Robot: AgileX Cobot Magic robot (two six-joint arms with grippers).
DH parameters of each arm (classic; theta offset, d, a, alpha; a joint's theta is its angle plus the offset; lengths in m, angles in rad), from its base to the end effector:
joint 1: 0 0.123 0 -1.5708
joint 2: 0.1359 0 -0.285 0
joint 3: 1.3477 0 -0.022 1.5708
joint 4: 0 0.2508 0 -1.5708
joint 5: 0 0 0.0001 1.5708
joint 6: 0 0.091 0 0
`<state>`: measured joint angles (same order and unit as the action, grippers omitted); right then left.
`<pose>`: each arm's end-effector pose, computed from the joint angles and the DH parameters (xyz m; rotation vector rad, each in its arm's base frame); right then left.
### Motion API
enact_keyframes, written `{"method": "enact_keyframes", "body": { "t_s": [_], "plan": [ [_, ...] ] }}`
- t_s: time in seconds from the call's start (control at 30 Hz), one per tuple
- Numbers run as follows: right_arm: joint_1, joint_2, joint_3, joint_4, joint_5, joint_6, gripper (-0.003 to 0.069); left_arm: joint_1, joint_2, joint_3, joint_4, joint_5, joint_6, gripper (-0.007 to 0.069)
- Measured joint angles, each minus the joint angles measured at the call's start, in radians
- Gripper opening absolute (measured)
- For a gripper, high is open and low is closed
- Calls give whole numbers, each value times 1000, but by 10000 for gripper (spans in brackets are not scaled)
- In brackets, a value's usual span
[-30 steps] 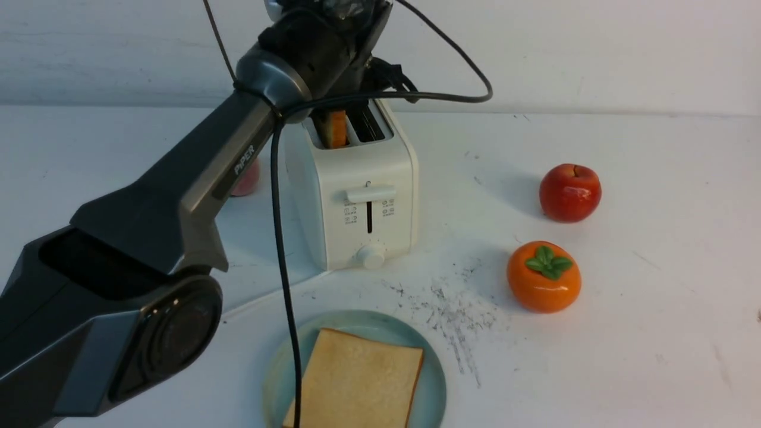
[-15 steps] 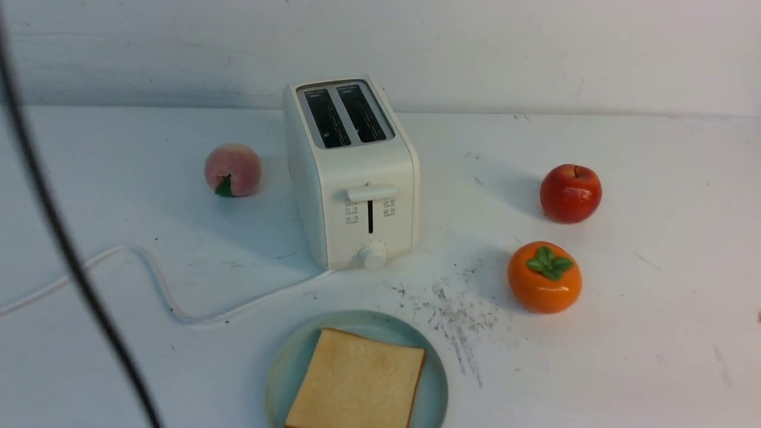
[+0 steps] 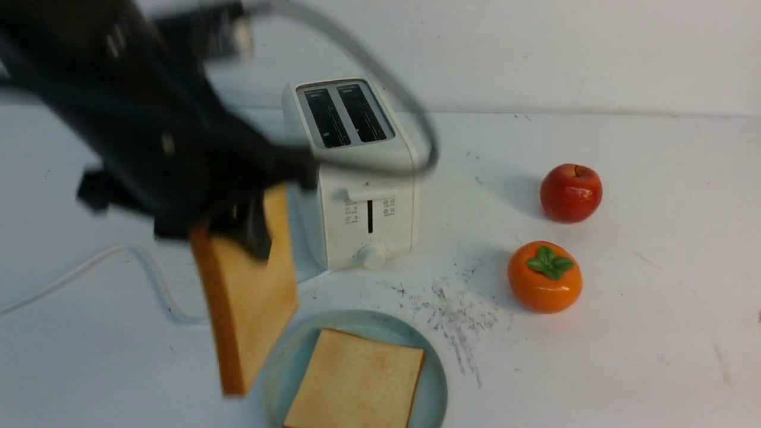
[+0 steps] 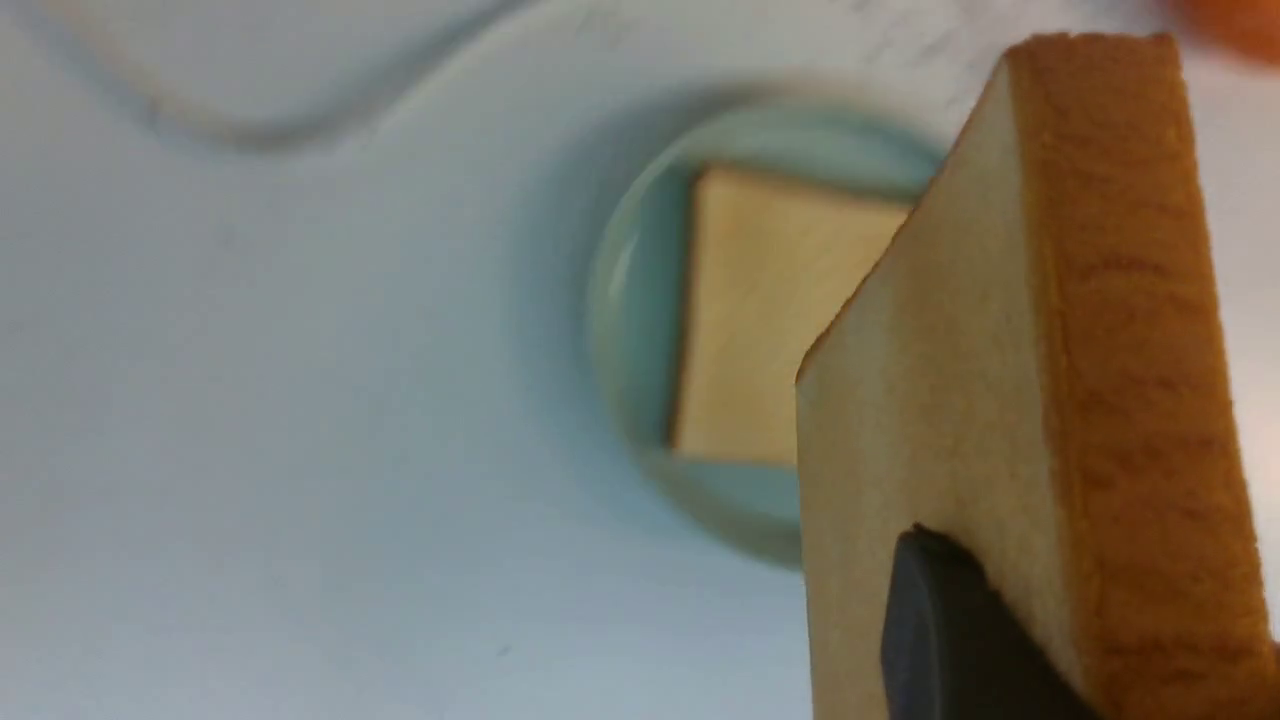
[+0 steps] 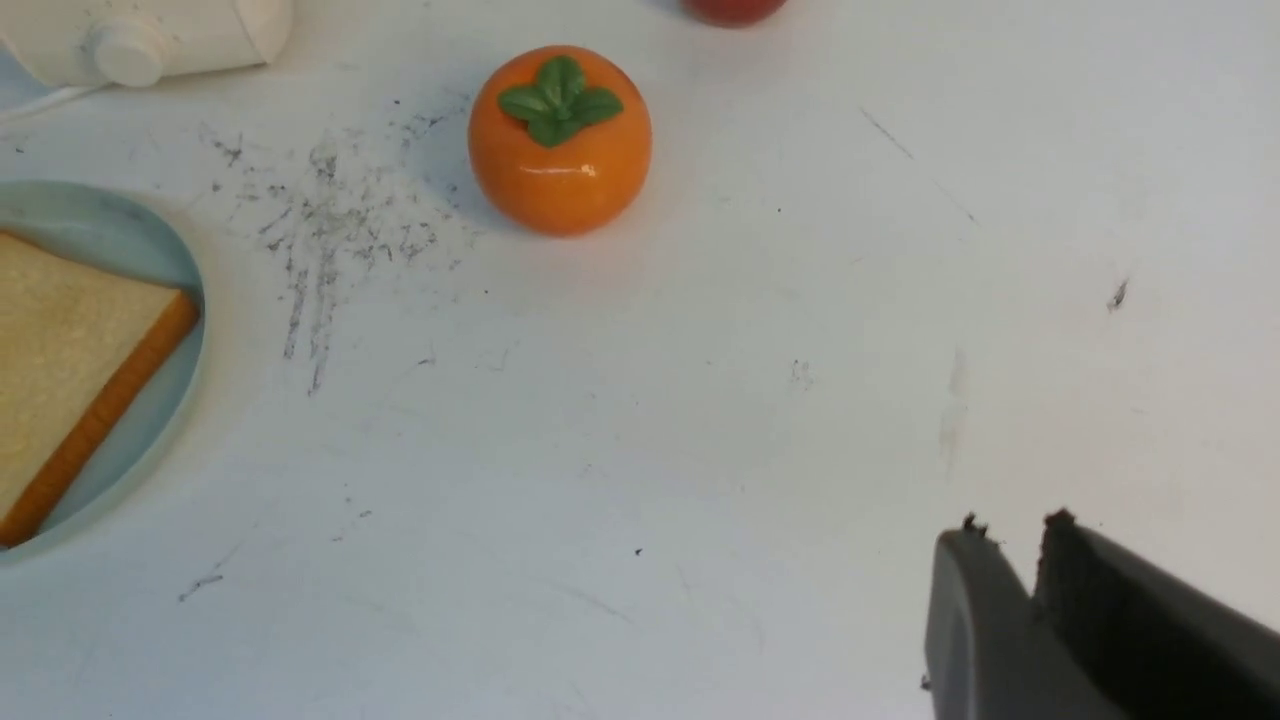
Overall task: Take toasted bread from bread machine on white table place on plate.
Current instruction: 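Place the slice of bread on the plate with the left gripper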
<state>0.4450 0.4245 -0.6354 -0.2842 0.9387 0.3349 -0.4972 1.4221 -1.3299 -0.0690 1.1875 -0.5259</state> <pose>0.0665 0.0089 0.3175 -0.1774 2.1677 0.0973 0.2440 -0.1390 0.3443 -0.0597 2.8238 -0.3496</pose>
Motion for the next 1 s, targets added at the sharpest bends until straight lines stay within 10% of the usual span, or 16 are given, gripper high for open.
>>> {"method": "enact_keyframes", "body": {
  "t_s": [0.5,1.0],
  "plan": [
    [0,0,0,0,-2,0,111,-411,60,175,755,-220,-686,105],
    [0,0,0,3,-1,0,117,-434,236,170,845,-334,-670,105]
  ]
}}
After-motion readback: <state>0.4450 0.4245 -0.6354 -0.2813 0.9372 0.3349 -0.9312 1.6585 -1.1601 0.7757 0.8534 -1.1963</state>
